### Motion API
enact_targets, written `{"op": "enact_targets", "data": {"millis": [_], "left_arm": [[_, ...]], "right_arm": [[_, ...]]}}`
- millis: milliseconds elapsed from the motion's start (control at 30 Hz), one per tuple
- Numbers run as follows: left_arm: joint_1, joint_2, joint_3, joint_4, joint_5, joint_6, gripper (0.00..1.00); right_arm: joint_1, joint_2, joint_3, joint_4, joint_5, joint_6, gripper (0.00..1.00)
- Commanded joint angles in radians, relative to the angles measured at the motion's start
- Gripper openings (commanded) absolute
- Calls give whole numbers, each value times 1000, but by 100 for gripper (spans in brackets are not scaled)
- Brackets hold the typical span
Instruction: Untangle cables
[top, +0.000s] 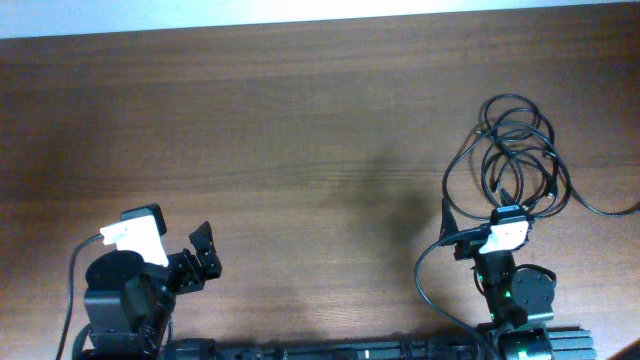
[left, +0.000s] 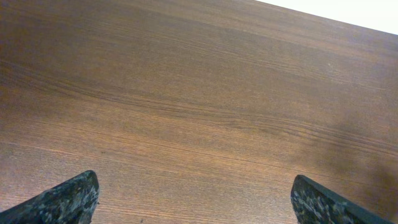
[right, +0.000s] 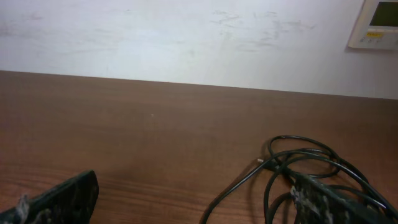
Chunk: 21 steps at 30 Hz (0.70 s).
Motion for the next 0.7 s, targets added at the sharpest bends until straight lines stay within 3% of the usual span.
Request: {"op": "enact_targets", "data": {"millis": [0,433,667], "left_arm": [[5,-3,-5,1,0,2,99],[5,-79,-26,3,-38,2,99],[5,-415,-373,283,-45,2,99]], "right_arm": [[-6,-8,-5,-4,-20,-6,99],[-6,-8,-5,-4,-20,-6,99],[-6,-8,-5,-4,-20,-6,98]]}}
